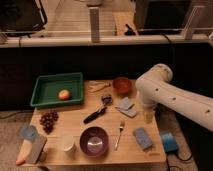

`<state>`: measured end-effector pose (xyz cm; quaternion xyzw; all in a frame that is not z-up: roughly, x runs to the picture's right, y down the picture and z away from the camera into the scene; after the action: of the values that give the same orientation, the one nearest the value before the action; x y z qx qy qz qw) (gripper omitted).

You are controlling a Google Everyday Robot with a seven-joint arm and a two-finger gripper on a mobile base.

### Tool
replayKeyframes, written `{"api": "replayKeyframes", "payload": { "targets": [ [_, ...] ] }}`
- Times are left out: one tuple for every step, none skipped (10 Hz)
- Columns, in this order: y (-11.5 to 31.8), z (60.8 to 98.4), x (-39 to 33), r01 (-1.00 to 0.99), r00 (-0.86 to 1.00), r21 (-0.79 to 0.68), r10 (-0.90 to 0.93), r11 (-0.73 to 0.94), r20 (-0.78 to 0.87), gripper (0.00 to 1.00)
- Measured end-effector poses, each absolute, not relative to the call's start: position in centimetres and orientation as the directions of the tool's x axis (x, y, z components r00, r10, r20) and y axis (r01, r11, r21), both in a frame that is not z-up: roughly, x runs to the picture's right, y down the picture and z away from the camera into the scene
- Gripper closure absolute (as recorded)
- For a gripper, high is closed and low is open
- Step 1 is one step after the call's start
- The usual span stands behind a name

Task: Place brush in table surface

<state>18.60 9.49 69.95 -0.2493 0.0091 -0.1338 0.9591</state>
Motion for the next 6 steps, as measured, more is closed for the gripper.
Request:
{"api": "replayKeyframes", "payload": {
  "targets": [
    [9.3, 70.0, 17.8, 0.273, 0.958, -0.476, -0.282, 0.836, 0.053, 0.20],
    [9.0, 70.2, 16.7, 0.289, 0.953, -0.471, -0.297, 0.833, 0.059, 0.20],
    [8.8, 70.4, 15.4, 0.310, 0.946, -0.467, -0.318, 0.828, 0.065, 0.20],
    [8.7, 70.5, 15.0, 0.327, 0.940, -0.465, -0.335, 0.823, 0.068, 0.20],
    [8.7, 70.6, 14.8, 0.342, 0.934, -0.464, -0.350, 0.817, 0.072, 0.20],
    [8.7, 70.6, 14.7, 0.357, 0.928, -0.465, -0.366, 0.810, 0.076, 0.20]
  ]
}}
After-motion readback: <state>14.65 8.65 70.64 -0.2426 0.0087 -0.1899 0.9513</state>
